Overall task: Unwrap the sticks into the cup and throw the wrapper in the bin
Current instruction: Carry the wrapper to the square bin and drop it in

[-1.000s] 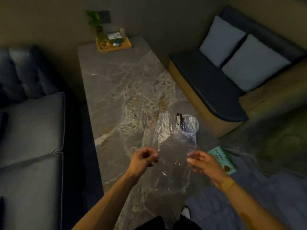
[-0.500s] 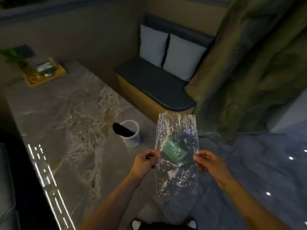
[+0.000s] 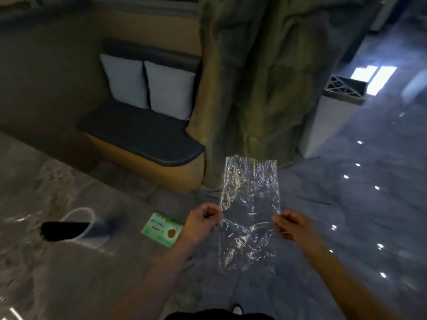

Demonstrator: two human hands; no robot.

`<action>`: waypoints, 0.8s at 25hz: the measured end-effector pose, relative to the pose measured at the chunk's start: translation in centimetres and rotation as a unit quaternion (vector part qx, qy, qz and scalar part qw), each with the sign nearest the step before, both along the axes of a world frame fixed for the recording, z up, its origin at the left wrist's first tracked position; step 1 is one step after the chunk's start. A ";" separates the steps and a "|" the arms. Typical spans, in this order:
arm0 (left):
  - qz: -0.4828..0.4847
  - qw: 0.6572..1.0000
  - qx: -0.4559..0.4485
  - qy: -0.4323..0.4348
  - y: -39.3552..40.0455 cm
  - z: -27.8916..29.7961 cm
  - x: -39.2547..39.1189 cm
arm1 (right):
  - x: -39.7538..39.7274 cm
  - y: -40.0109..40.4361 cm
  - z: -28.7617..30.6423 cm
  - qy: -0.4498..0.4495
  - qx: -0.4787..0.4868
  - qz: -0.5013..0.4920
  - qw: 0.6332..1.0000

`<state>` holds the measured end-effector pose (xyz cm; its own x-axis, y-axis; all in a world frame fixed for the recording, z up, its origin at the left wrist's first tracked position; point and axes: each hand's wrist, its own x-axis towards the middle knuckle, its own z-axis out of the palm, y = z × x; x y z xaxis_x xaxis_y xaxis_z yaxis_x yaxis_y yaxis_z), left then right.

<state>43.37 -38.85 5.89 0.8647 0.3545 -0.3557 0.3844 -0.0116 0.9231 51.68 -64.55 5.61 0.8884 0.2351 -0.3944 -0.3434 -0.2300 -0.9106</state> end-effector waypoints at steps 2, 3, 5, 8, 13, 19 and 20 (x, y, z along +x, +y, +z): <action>-0.029 1.000 -0.002 0.004 -2.0 -0.2 2.7 | 0.9 -2.7 -0.1 0.000 -0.001 -0.029 1.000; -0.044 0.999 -0.003 0.005 -2.9 -0.3 4.0 | 1.2 -4.0 -0.1 -0.001 0.001 -0.045 0.999; -0.076 0.997 0.002 0.008 -4.5 -0.4 6.6 | 1.9 -6.1 -0.1 -0.005 0.001 -0.070 0.998; -0.114 0.993 0.007 0.011 -6.4 -0.4 9.8 | 2.6 -8.2 -0.1 -0.001 0.008 -0.112 0.994; -0.183 0.983 0.001 0.013 -8.8 -0.4 16.6 | 5.7 -9.9 -0.3 0.008 0.005 -0.201 0.980; -0.244 0.969 0.024 0.001 -9.1 -0.4 25.9 | 11.3 -9.6 -0.2 0.014 -0.002 -0.263 0.965; -0.253 0.967 0.032 -0.002 -9.0 -0.4 27.6 | 12.5 -9.4 -0.2 0.017 -0.003 -0.272 0.962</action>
